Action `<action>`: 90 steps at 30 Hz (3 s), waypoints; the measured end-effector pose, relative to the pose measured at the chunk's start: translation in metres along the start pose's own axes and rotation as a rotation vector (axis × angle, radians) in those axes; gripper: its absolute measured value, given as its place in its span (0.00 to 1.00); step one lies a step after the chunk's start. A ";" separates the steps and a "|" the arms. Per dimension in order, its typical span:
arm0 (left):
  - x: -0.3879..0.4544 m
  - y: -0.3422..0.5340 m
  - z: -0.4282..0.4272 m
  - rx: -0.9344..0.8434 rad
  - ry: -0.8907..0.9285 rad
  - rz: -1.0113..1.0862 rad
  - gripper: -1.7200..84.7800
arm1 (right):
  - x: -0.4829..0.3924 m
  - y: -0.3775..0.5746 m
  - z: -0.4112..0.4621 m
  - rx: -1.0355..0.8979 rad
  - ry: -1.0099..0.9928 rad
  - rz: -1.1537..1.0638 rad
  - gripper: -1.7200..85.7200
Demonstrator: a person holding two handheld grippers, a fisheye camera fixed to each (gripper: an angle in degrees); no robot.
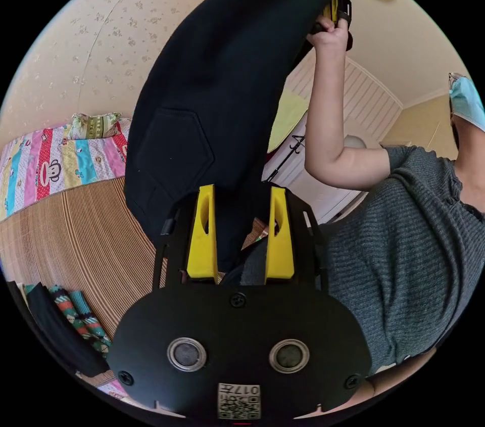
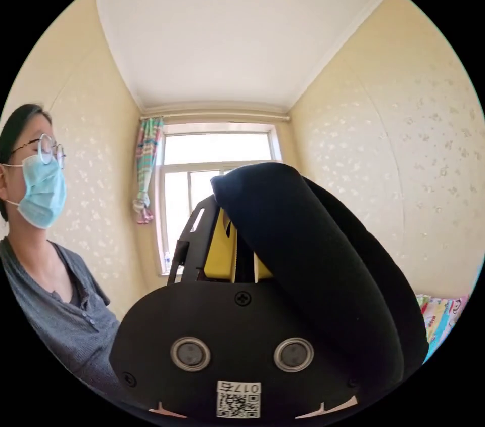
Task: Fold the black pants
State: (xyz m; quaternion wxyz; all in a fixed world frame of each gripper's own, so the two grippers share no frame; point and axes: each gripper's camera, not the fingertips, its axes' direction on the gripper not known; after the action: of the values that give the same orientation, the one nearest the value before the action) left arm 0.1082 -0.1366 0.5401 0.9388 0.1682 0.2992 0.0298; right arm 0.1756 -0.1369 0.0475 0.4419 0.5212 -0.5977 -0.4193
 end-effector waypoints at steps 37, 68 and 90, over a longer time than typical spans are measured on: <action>-0.295 0.104 0.061 0.613 1.253 -1.197 0.14 | -0.038 -0.085 0.027 0.105 0.485 -0.164 0.01; -0.053 0.033 -0.074 0.731 1.365 0.735 0.08 | 0.228 0.333 -0.154 -0.756 0.301 0.967 0.14; 0.098 -0.015 0.103 0.098 0.533 0.405 0.16 | 0.073 0.265 -0.102 -0.599 -0.280 0.366 0.12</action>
State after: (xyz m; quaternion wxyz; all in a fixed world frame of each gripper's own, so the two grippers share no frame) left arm 0.2470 -0.1662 0.5598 0.7933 0.2553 0.4958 0.2443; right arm 0.2022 -0.1856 0.3354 0.5564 0.1908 -0.5865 -0.5569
